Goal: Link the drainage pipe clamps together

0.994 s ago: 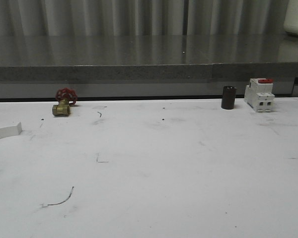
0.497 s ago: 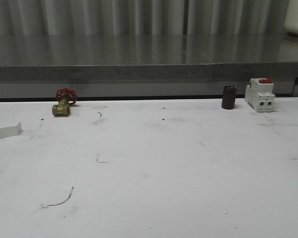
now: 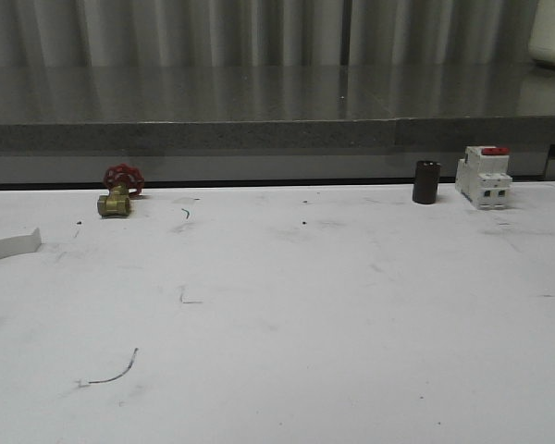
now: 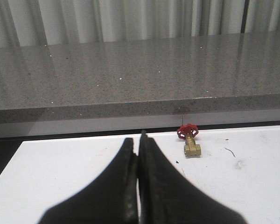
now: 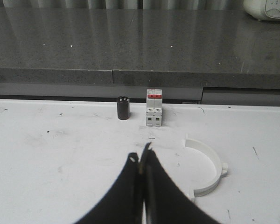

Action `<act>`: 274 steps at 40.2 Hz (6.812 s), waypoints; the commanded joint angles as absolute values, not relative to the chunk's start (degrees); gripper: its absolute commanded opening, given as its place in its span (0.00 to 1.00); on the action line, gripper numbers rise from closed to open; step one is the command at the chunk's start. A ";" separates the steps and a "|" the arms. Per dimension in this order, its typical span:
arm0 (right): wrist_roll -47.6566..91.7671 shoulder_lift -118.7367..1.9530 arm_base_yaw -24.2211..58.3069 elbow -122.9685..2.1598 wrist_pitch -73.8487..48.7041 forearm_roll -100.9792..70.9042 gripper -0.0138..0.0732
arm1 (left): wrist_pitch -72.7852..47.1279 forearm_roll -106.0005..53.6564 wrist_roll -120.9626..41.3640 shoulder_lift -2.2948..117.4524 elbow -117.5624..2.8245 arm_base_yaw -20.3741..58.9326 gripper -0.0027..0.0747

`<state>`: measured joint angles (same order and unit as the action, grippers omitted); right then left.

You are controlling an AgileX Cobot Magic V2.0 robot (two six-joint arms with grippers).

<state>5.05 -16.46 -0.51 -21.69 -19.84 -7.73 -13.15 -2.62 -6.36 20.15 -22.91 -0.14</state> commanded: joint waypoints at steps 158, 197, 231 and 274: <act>4.93 -17.39 -0.52 -23.59 -15.68 -7.79 0.84 | -53.07 -4.95 -2.06 108.06 -80.24 4.41 0.01; 4.93 -17.39 -0.52 -23.59 -15.76 -7.79 0.84 | -55.27 -4.37 24.17 116.83 -95.04 27.04 0.01; 4.93 -17.39 -0.52 -23.59 -15.76 -7.79 0.84 | -55.63 -5.32 26.66 120.04 -95.04 27.15 0.24; 4.93 -17.39 -0.52 -23.59 -15.76 -7.79 0.84 | -55.38 1.37 14.65 112.54 -101.28 26.84 0.60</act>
